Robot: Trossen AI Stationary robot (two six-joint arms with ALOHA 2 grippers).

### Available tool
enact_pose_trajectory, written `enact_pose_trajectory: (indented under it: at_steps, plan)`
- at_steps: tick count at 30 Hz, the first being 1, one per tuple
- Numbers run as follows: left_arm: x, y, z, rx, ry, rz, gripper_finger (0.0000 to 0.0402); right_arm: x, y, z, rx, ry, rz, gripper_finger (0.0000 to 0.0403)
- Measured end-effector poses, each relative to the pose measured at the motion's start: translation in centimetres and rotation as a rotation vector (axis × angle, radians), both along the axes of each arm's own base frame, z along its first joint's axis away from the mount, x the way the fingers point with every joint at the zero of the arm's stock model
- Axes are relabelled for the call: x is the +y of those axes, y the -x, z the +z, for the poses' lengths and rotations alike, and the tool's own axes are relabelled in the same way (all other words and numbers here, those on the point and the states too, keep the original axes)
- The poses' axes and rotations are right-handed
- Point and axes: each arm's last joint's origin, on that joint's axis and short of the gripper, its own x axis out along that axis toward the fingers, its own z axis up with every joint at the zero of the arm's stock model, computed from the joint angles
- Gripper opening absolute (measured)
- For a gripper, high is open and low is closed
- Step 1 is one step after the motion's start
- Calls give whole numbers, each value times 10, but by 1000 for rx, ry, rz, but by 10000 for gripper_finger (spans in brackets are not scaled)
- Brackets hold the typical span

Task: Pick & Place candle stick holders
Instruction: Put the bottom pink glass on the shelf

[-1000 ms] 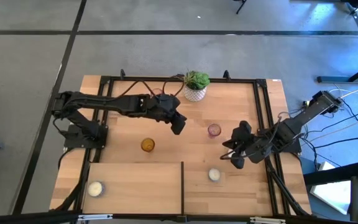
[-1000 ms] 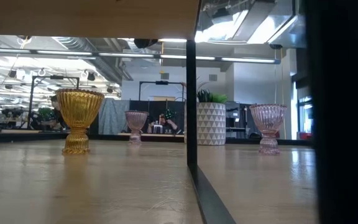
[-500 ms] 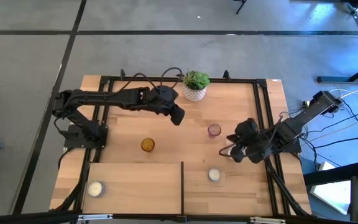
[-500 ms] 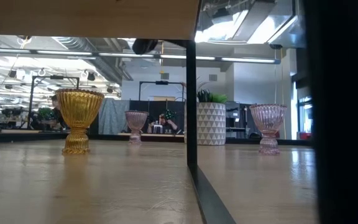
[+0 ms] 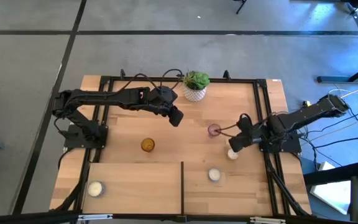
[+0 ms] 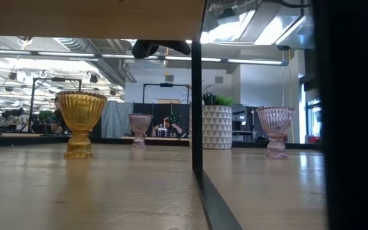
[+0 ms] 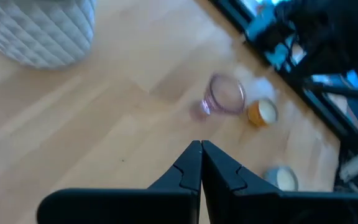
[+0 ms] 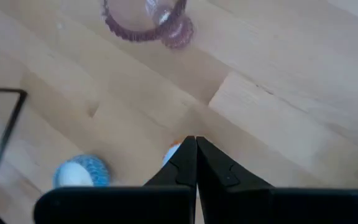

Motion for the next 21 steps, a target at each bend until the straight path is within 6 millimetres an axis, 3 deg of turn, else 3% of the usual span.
enact_pose_trajectory:
  at_steps: [8, 21]
  plan:
    - [-17, 2, -8, 88, -4, -35, 1, -19, -15, 8, -70, -45, 14, 2]
    - [-30, -2, -11, 99, -5, -46, 1, -41, -18, 8, -55, 38, 55, 3]
